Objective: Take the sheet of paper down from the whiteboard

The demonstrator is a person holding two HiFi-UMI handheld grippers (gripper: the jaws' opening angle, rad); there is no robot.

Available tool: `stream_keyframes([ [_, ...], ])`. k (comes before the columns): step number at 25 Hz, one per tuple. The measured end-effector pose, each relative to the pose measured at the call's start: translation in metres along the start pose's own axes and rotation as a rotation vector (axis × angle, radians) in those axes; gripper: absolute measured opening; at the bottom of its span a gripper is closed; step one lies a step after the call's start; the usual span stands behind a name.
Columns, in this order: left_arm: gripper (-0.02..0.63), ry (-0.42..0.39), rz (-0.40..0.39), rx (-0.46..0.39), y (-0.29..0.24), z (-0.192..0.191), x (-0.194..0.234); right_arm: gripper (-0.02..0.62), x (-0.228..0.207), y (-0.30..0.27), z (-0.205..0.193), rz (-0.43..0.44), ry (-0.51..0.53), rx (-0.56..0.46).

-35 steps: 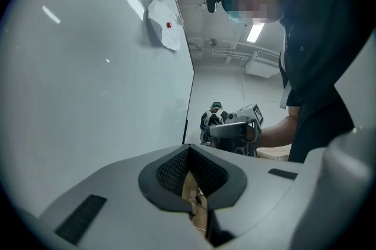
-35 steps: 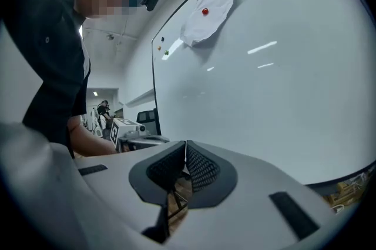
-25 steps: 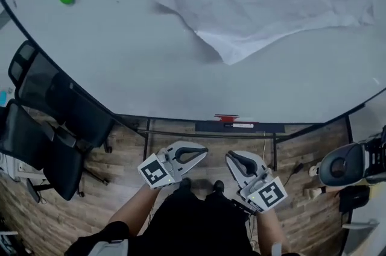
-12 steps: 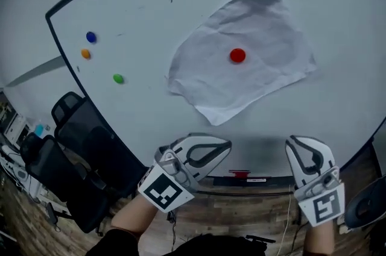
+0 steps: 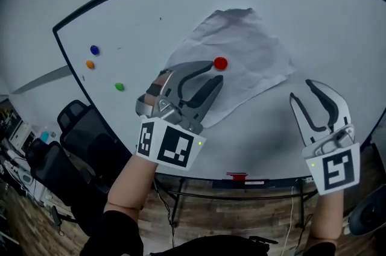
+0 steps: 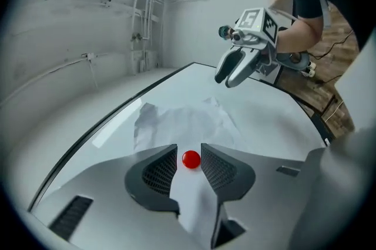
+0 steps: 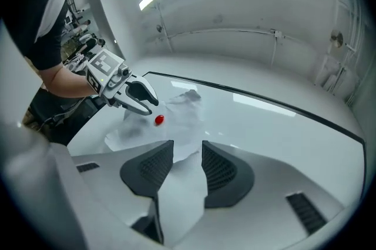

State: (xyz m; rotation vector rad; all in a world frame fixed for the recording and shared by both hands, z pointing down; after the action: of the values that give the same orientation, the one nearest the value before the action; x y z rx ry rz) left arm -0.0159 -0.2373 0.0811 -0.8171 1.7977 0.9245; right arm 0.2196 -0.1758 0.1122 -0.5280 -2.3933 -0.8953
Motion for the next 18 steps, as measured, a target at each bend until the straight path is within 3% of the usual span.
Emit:
stream_keyframes([
  [4,0.181,-0.017,-0.046,0.074,-0.017,-0.007,-0.003,0.19,-0.009,-0.008,0.004,0.005,0.031,0.006],
  [18,0.183,-0.052,-0.049,0.175,-0.039,-0.012,-0.005,0.19,-0.014,-0.021,-0.013,-0.006,-0.077,0.072],
])
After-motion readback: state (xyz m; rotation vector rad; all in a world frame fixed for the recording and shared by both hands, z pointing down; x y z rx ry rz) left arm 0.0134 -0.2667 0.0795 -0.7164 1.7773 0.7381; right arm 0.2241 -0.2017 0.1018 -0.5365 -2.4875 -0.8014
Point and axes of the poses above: the fingertips, and each gripper's own axes: y backward along the fingers, x to its left, z out of its top, the point moved 9 cm from there along y, backward along the fingers, and after that the axes turned 14 degrees about -x, right-handed, at the moved point
